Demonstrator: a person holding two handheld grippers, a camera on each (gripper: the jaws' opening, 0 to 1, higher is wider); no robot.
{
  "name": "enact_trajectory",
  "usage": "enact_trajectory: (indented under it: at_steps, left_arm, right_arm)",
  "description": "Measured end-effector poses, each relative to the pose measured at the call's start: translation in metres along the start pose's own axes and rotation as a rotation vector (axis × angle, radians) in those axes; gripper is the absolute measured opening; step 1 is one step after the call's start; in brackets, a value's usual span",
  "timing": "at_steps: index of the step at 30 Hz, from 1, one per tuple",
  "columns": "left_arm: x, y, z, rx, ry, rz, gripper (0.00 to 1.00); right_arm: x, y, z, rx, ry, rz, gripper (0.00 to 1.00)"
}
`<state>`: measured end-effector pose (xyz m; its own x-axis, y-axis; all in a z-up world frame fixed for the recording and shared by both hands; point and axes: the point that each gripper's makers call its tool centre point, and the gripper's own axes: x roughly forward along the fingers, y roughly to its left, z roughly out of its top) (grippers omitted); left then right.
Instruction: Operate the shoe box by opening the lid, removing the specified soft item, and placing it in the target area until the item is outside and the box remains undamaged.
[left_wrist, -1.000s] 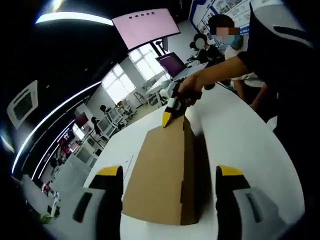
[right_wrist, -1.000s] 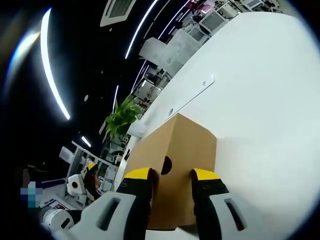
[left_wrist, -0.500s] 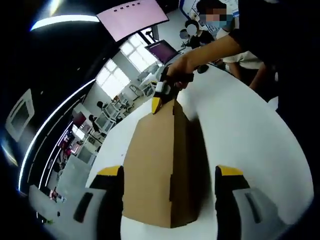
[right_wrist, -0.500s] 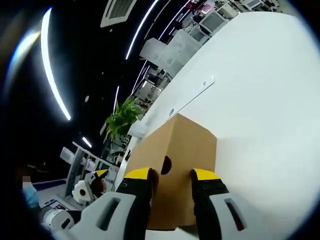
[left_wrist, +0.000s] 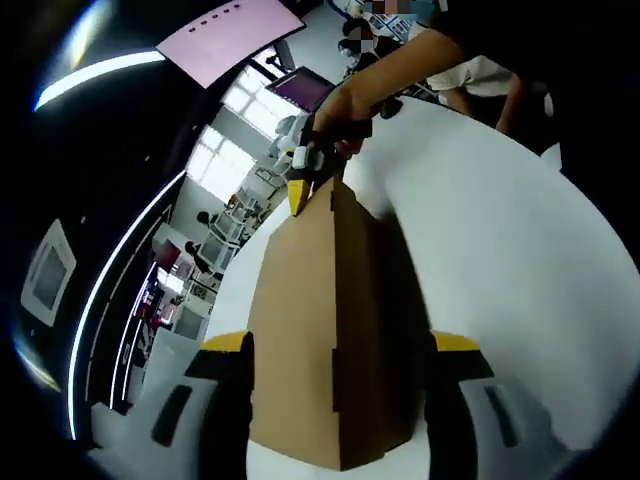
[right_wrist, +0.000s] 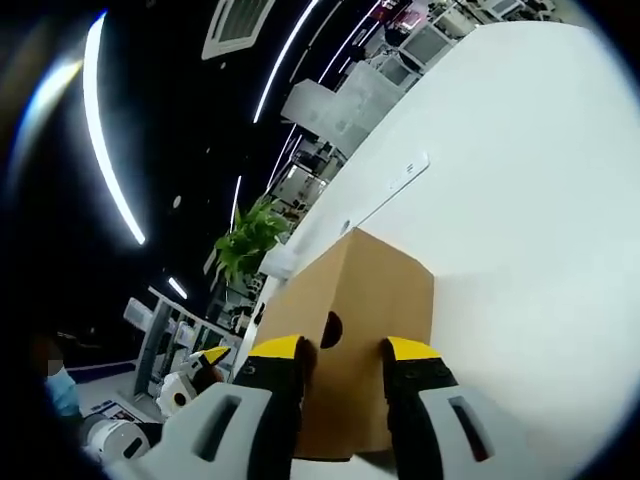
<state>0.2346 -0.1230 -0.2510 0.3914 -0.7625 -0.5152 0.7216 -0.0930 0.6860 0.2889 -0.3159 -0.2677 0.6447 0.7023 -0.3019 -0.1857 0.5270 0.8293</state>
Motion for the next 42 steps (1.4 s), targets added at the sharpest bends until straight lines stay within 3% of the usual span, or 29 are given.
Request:
enact_trajectory:
  at_steps: [2, 6, 31, 42]
  left_arm:
    - [0.001, -0.002, -0.001, -0.021, -0.006, -0.004, 0.66]
    - [0.002, 0.001, -0.005, 0.047, 0.014, 0.026, 0.6]
    - [0.009, -0.003, -0.019, 0.153, 0.067, 0.055, 0.47]
    - [0.008, -0.002, -0.017, 0.212, 0.072, 0.069, 0.37]
  right_arm:
    - [0.0, 0.0, 0.001, -0.001, 0.0, 0.002, 0.31]
    - [0.0, -0.001, 0.001, 0.001, -0.003, 0.004, 0.31]
    - [-0.002, -0.005, 0.003, 0.008, -0.013, 0.015, 0.3]
    - [-0.002, -0.01, 0.005, 0.012, -0.012, 0.016, 0.3]
